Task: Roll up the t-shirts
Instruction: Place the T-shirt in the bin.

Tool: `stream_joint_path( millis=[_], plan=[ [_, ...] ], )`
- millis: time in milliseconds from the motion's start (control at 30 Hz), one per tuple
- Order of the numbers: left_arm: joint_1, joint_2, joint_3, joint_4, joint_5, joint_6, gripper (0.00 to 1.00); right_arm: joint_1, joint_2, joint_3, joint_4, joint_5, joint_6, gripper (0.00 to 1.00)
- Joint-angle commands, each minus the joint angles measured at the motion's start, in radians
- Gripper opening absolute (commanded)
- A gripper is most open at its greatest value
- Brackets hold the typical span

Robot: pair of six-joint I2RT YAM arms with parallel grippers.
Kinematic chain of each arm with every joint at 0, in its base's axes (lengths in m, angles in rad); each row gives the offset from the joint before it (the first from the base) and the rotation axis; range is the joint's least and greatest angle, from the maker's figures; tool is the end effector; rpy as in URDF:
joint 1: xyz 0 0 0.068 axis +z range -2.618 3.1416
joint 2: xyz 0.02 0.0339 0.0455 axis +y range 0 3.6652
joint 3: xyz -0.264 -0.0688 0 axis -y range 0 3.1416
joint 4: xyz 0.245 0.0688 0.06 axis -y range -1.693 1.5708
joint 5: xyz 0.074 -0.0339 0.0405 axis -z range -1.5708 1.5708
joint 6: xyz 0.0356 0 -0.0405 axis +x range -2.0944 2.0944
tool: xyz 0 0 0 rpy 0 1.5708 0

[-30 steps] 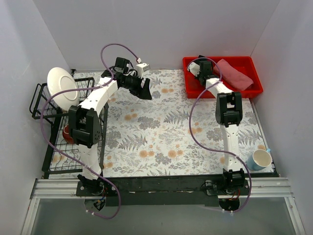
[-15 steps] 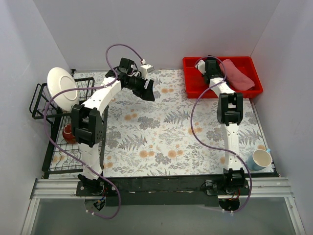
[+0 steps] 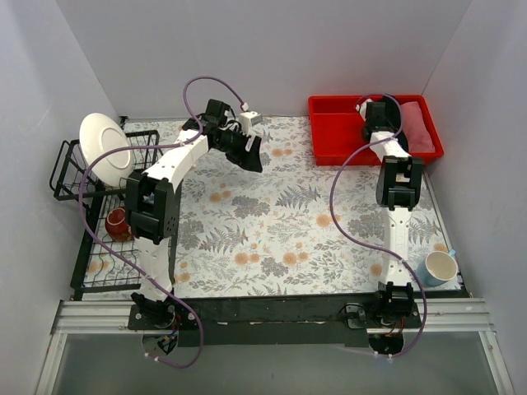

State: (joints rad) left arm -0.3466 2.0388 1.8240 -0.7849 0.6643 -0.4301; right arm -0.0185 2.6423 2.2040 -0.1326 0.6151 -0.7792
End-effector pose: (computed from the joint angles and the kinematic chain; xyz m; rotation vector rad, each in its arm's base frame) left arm 0.4124 -0.1723 0.2697 0.1568 2.6474 -1.1356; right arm 0.5853 -0.0314 0.1346 -0.4625 2.1852 -1.1110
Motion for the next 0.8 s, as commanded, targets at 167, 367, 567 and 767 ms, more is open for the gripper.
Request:
stream_joint_path(
  millis=[167, 367, 567, 767],
  plan=[
    [-0.014, -0.006, 0.052, 0.003, -0.011, 0.013, 0.70, -0.023, -0.008, -0.038, -0.206, 0.058, 0.116, 0.01],
    [-0.015, -0.002, 0.061, 0.006, -0.008, 0.013, 0.70, -0.023, -0.070, -0.136, -0.229, 0.064, 0.113, 0.01],
    [-0.017, -0.003, 0.075, 0.007, -0.003, 0.014, 0.72, -0.021, -0.061, -0.074, -0.266, 0.066, 0.115, 0.41],
    [-0.015, -0.015, 0.121, -0.010, 0.014, 0.045, 0.74, -0.001, -0.191, -0.112, -0.275, -0.005, 0.118, 0.94]
  ],
)
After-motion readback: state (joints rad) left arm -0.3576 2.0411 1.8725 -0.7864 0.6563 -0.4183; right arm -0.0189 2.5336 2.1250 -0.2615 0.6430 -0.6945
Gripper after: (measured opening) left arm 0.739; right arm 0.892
